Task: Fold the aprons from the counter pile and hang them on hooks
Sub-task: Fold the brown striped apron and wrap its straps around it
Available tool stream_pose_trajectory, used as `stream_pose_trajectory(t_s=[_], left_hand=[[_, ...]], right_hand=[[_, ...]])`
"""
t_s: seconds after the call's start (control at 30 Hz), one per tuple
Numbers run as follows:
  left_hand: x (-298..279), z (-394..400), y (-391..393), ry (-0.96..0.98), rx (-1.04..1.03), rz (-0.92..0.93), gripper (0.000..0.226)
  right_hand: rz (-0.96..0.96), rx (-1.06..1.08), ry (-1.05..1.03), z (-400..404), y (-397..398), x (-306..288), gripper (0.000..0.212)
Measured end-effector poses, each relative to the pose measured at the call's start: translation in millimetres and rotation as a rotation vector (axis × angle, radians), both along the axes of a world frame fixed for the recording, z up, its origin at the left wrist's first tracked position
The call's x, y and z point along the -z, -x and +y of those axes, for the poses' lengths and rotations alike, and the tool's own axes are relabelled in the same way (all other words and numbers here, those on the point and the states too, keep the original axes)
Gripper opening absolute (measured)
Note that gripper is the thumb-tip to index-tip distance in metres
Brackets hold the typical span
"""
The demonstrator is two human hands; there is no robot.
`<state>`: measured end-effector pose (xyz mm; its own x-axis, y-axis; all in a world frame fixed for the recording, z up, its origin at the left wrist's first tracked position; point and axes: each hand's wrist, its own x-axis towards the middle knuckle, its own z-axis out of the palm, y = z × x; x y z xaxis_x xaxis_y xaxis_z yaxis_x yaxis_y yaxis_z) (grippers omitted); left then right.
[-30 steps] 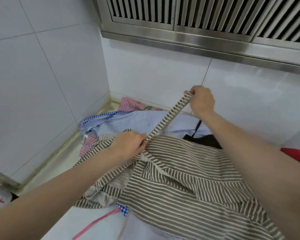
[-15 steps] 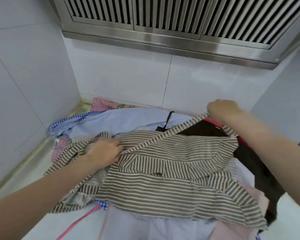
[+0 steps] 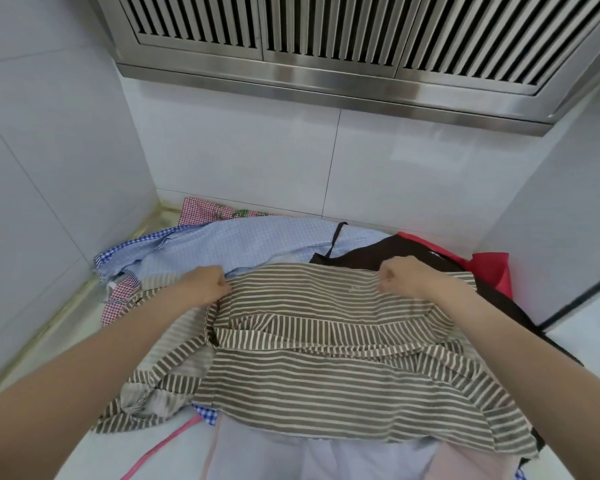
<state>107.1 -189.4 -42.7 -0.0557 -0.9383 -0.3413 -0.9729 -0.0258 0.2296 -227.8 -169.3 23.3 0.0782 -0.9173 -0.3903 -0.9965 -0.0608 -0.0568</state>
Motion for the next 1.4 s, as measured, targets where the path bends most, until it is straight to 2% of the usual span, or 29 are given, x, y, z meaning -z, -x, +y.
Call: stream_pose_trajectory(t_s=[0.13,0.23,0.27,0.33,0.43,0.47,0.5,0.53,0.57,0.63,0.73,0.8,0.87,0.93,1.0,1.03,1.07,1.17,1.23,1.27,1.3,1.33,1.4], left_hand=[[6.6,-2.7,16.2,-0.031,-0.051,-0.027,0.041],[12.7,-10.9,17.0,-0.106,-0.185,0.116,0.043],[16.6,-15.8,15.4,-0.142,-0.268,0.249,0.041],[19.4,-22.8,13.3,-0.231,-0.478,0.646,0.034],[7.4,-30.0,8.7,-0.262,-0.607,1.102,0.013],[2.3,-32.8,6.6,-0.258,-0.614,1.188,0.011],[-1.0,-35.4,4.6,-0.249,-0.615,1.231,0.011],[-2.0,-37.3,3.6,-0.243,-0.613,1.232,0.012],[-0.4,-38.1,3.1,-0.246,-0.611,1.209,0.013],[4.8,-38.9,3.6,-0.245,-0.603,1.161,0.014],[11.0,-40.3,3.5,-0.192,-0.585,1.142,0.016],[14.1,-41.6,5.5,-0.153,-0.561,1.129,0.016],[18.5,-41.0,13.7,-0.127,-0.524,1.083,0.017],[23.2,-43.7,22.2,-0.085,-0.494,0.996,0.016],[22.6,-47.4,28.0,-0.03,-0.4,0.804,0.011],[20.8,-48.6,30.1,-0.004,-0.324,0.669,0.017],[18.6,-48.6,32.6,0.014,-0.239,0.511,0.027],[11.6,-33.6,48.7,0.13,-0.005,0.026,0.049],[10.9,-15.1,58.2,0.278,0.111,-0.155,0.052],[9.7,-5.7,59.0,0.373,0.179,-0.168,0.052],[11.2,1.1,56.6,0.448,0.262,-0.106,0.051],[11.5,8.7,52.4,0.438,0.351,0.015,0.05],[13.4,20.0,42.8,0.192,0.52,0.217,0.053]], right_hand=[[-0.018,0.002,-0.05,-21.2,-18.9,24.7,0.052],[0.052,-0.01,-0.065,-32.1,-23.6,45.8,0.052],[0.054,-0.03,-0.033,-33.5,-24.0,51.1,0.042],[0.1,-0.077,0.057,-37.4,-18.5,59.9,0.019],[0.147,-0.092,0.137,-47.0,3.1,62.3,0.022],[0.107,-0.069,0.128,-50.4,11.0,62.0,0.023],[0.089,-0.031,0.07,-52.6,17.0,60.6,0.034],[0.077,-0.011,0.006,-54.7,19.9,60.5,0.046],[0.1,-0.012,-0.056,-55.8,20.4,62.4,0.049],[0.136,-0.052,-0.041,-58.7,21.6,64.9,0.036],[0.011,-0.015,0.078,-71.4,39.1,58.2,0.015],[-0.043,0.055,0.131,-79.4,54.3,46.2,0.02],[0.021,0.115,0.157,-81.2,61.7,39.9,0.02],[0.171,0.124,0.149,-77.3,56.4,42.5,0.024],[0.315,0.069,0.195,-71.2,37.8,44.6,0.026],[0.319,0.029,0.251,-68.1,26.8,45.6,0.027],[0.242,-0.015,0.302,-63.7,13.8,47.6,0.029],[-0.241,-0.272,0.269,-32.9,-32.7,54.9,0.05],[-0.306,-0.495,0.176,-4.8,-60.2,62.8,0.058],[-0.267,-0.554,0.133,7.1,-68.0,69.7,0.058],[-0.206,-0.581,0.096,14.5,-71.2,77.4,0.055],[-0.154,-0.579,0.059,18.9,-71.2,84.2,0.046],[-0.189,-0.478,-0.005,17.8,-66.5,87.8,0.025]])
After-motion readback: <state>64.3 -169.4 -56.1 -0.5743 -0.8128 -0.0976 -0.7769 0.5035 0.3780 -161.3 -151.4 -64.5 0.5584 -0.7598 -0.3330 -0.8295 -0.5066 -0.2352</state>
